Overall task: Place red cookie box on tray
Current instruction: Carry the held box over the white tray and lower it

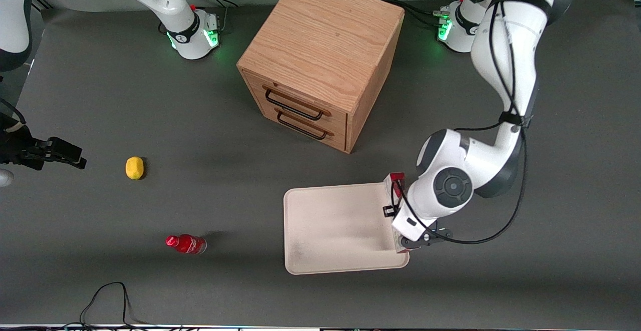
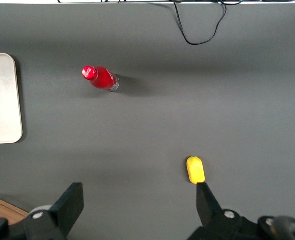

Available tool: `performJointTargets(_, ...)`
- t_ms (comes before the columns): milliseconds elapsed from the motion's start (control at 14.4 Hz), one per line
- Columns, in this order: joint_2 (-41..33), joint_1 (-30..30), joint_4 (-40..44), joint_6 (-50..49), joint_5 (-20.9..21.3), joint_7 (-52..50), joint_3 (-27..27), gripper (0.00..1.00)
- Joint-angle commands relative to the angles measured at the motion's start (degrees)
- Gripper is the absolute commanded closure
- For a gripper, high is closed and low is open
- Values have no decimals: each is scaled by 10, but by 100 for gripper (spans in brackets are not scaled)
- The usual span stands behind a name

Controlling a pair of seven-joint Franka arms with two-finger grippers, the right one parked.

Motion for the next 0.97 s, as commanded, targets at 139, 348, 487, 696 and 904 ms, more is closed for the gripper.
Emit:
performJointTargets(139,42,-24,30,34,22,-23,12,100)
performJointTargets(348,45,-26,26,39,37,-25,14,100)
performJointTargets(487,45,-25,20,39,41,-22,15,100)
performJointTargets(696,44,-25,11,39,47,-21,15,40)
performJointTargets(904,42,-25,5,54,67,-9,15,0)
